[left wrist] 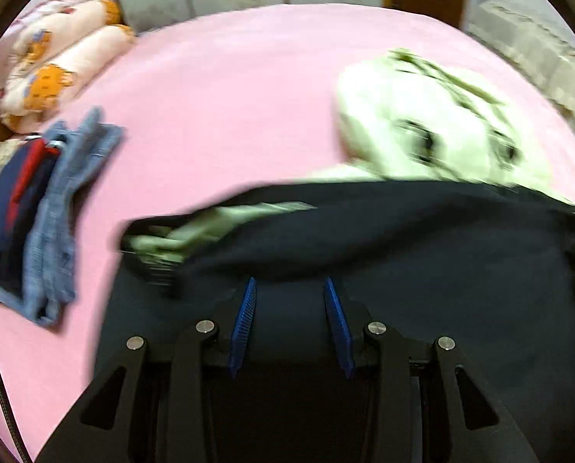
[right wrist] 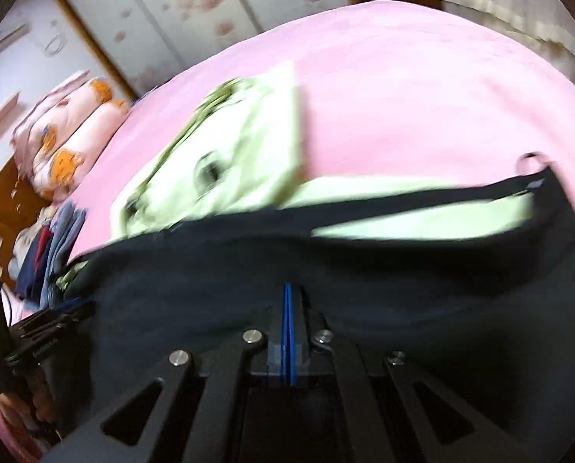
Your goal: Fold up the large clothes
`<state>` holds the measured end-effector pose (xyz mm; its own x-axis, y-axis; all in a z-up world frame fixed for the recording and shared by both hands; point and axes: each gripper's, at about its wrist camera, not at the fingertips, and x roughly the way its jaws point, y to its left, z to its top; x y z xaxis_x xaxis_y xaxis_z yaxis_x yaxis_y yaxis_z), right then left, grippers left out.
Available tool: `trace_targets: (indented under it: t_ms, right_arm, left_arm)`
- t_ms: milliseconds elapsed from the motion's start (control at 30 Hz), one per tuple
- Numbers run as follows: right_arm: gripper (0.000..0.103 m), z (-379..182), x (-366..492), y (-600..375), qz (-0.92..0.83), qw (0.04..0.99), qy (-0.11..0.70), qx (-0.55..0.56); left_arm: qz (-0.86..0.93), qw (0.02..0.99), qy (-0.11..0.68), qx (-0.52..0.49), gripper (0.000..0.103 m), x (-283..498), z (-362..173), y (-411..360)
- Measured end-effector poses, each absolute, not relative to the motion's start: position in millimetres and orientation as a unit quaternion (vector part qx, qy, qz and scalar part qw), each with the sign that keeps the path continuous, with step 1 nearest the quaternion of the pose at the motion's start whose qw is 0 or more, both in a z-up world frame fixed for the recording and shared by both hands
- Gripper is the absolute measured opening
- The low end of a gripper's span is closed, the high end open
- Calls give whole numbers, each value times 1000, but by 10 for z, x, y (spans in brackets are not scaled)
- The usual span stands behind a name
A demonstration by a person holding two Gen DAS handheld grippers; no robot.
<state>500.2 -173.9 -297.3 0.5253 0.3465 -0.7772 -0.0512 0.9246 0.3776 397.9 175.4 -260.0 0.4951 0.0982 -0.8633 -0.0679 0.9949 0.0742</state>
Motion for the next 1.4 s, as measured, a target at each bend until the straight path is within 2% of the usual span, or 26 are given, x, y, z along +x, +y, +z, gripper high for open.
trace_targets:
  t_ms: [67, 233, 367, 533, 600, 700, 833, 933, 967, 1000, 1100, 1167, 1267, 1400]
  right_arm:
    - [0, -2954, 5014, -2026, 99, 860, 471, 168]
    - [0, -2853, 4980, -2395, 20, 879, 465, 103]
    - [0, -2834, 4969, -2792, -31, 877, 462, 128]
    - [0, -2704, 4962, -2686, -75, 876, 468, 87]
    - [0, -2528, 4926, -2512, -83, 883, 457, 75]
    - [0, -2292, 4844, -2206, -23, 894, 434, 112]
    - [0, -2318, 4684, -1545, 108, 859, 483, 133]
    - [0, -2552, 4474, -1002, 168, 823, 521, 154]
    - [1, -2647, 4412, -883, 177, 811, 533, 162]
    - [1, -2717, 4355, -803, 183, 803, 543, 167]
    - [1, -2935, 4088, -573, 196, 779, 571, 170]
    - [0, -3060, 3900, -552, 202, 772, 579, 171]
    - [0, -3152, 3730, -719, 206, 761, 583, 195]
    - [0, -3092, 3555, -1091, 183, 776, 578, 174]
  left_arm:
    - [61, 865, 497, 4, 37, 4051, -2603, 2002]
    - [120, 866, 484, 13, 40, 4039, -2570, 2511]
    - [165, 845, 508, -19, 40, 4143, -2691, 2936]
    - [198, 836, 510, -29, 40, 4073, -2619, 3149]
    - [194, 847, 494, -40, 40, 3974, -2442, 3070]
    - [140, 861, 482, -78, 40, 3788, -2210, 2774]
    - [38, 849, 517, -99, 41, 3533, -2068, 2068]
    - [-27, 826, 556, -87, 40, 3352, -2164, 1481]
    - [-34, 818, 569, -76, 35, 3293, -2223, 1316]
    - [-43, 807, 585, -64, 19, 3232, -2302, 1157]
    - [-63, 777, 624, -56, 5, 3016, -2556, 855]
    - [-53, 761, 643, -62, 5, 2922, -2707, 861]
    - [-48, 771, 631, -68, 5, 2781, -2726, 988]
    - [-11, 785, 619, -11, 5, 2605, -2659, 1217]
